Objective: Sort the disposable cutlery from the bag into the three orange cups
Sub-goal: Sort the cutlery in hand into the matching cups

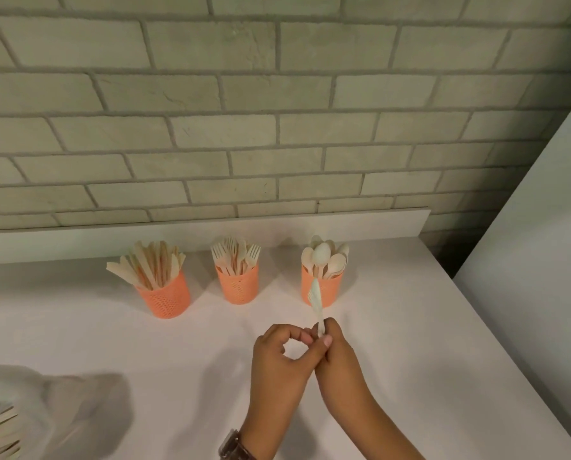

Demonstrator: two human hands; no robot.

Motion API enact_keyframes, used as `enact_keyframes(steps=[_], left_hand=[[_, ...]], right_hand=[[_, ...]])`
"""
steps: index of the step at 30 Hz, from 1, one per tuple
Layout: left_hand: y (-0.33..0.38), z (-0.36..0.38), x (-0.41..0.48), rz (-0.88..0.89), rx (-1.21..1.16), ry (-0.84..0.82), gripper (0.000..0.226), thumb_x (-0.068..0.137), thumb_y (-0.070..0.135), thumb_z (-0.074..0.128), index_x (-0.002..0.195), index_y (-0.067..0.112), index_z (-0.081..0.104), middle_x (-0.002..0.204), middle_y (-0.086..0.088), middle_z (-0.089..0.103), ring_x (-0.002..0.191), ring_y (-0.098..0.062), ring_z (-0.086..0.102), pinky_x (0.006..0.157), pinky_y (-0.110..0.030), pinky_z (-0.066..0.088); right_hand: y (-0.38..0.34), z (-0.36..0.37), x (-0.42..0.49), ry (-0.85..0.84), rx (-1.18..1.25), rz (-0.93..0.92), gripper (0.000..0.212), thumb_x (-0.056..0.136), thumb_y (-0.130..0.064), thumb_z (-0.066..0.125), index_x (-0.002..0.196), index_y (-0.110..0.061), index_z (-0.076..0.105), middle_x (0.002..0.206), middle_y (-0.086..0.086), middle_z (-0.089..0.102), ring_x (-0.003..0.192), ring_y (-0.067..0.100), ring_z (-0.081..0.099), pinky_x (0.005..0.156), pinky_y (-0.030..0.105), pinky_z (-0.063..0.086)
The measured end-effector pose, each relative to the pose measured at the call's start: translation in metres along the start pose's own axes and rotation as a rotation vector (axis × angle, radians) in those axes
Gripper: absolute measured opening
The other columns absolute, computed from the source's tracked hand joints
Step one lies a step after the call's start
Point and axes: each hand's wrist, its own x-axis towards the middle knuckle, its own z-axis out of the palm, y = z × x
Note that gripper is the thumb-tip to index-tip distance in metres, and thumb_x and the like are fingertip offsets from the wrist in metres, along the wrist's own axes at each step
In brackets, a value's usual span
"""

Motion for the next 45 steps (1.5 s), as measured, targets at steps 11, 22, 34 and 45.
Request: enact_keyframes(steps=[11, 22, 34, 45], left_hand=[[-0.006, -0.027, 0.036, -0.152, -0.220, 0.116, 0.012, 0.071, 0.009, 0.076, 0.067, 0.020, 0.072, 0.066, 0.010, 0.072, 0.063, 0.001, 0.061, 0.065, -0.006, 0.045], [-0.026, -0.079, 0.174, -0.062, 0.442, 0.291, 0.017, 0.082, 0.023, 0.066, 0.090, 0.010, 0.074, 0.092, -0.006, 0.073, 0.084, -0.021, 0.065, 0.069, -0.022, 0.040], [-0.041, -0.072, 0.129, -0.015, 0.612, 0.315, 0.025, 0.083, 0.012, 0.058, 0.105, 0.013, 0.070, 0.121, -0.011, 0.053, 0.088, -0.024, 0.059, 0.080, -0.024, 0.040], [-0.012, -0.138, 0.009, 0.129, 0.454, 0.376, 0.024, 0.081, 0.009, 0.066, 0.086, 0.032, 0.070, 0.092, 0.012, 0.061, 0.068, -0.009, 0.052, 0.062, -0.004, 0.037]], right_hand=[[0.008, -0.018, 0.009, -0.127, 0.202, 0.133, 0.030, 0.084, -0.022, 0.046, 0.114, -0.020, 0.046, 0.076, -0.001, 0.038, 0.050, 0.004, 0.040, 0.048, 0.016, 0.033], [0.027, -0.066, 0.022, 0.099, 0.108, -0.002, 0.012, 0.083, -0.007, 0.067, 0.077, -0.016, 0.071, 0.077, -0.001, 0.071, 0.072, 0.006, 0.062, 0.070, 0.011, 0.045], [-0.021, -0.060, 0.122, 0.354, -0.082, -0.399, 0.009, 0.081, -0.002, 0.067, 0.077, -0.009, 0.071, 0.076, 0.006, 0.065, 0.072, 0.025, 0.065, 0.070, 0.029, 0.050], [0.019, -0.051, 0.147, 0.319, -0.437, -0.236, 0.016, 0.076, -0.017, 0.074, 0.070, -0.002, 0.073, 0.073, 0.011, 0.071, 0.071, 0.026, 0.064, 0.064, 0.025, 0.045]])
